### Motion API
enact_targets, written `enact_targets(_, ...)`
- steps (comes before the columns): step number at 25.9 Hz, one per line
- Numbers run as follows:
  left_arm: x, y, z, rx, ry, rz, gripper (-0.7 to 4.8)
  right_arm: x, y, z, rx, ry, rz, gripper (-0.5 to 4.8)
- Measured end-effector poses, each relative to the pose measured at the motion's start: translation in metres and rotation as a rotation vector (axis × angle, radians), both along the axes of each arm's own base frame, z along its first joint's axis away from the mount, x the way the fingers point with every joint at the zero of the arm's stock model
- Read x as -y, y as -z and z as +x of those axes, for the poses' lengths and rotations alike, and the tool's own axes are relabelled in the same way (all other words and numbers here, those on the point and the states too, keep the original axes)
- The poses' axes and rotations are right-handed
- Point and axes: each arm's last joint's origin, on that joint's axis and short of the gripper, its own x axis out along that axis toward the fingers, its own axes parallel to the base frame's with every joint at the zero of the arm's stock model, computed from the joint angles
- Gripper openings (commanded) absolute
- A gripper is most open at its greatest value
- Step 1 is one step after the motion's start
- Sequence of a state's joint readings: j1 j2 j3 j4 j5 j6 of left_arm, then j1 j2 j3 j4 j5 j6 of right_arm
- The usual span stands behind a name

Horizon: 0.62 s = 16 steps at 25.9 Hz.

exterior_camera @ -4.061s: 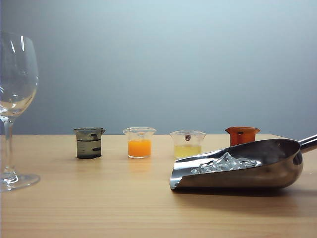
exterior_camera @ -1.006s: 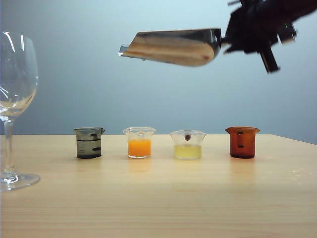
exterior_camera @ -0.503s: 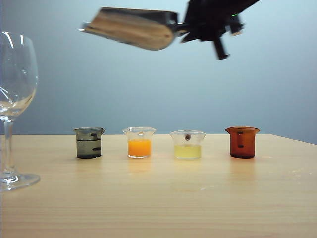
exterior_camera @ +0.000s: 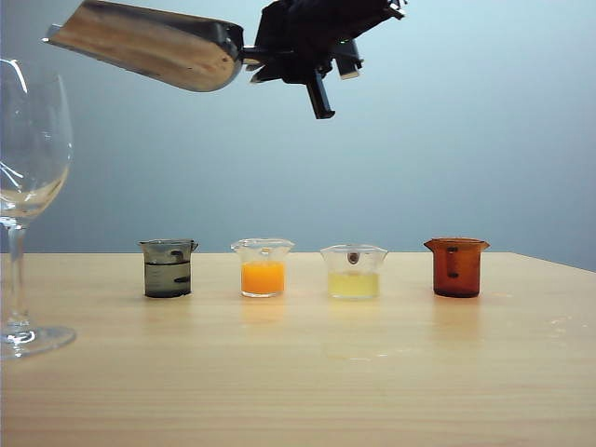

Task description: Pick up the ice scoop on the desk filled with ice cubes, pour the ice into the goblet, and finally put the scoop back on the table.

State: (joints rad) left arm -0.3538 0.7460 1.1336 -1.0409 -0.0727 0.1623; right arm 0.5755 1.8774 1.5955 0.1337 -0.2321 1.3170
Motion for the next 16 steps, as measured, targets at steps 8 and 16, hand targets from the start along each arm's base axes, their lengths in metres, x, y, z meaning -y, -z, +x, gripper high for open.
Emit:
enact_targets(8, -0.0035, -0.0024, -0.0094, 0.019, -0.013, -0.023, -0.04, -0.0093, 0.0007, -0.0018, 0.027, -0.027, -0.035, -0.07)
enact_targets(16, -0.0032, -0.0022, -0.0092, 0.017, -0.010, -0.025, -0.04, -0.0090, 0.0009, -0.0016, 0.028, -0.026, -0.037, -0.07)
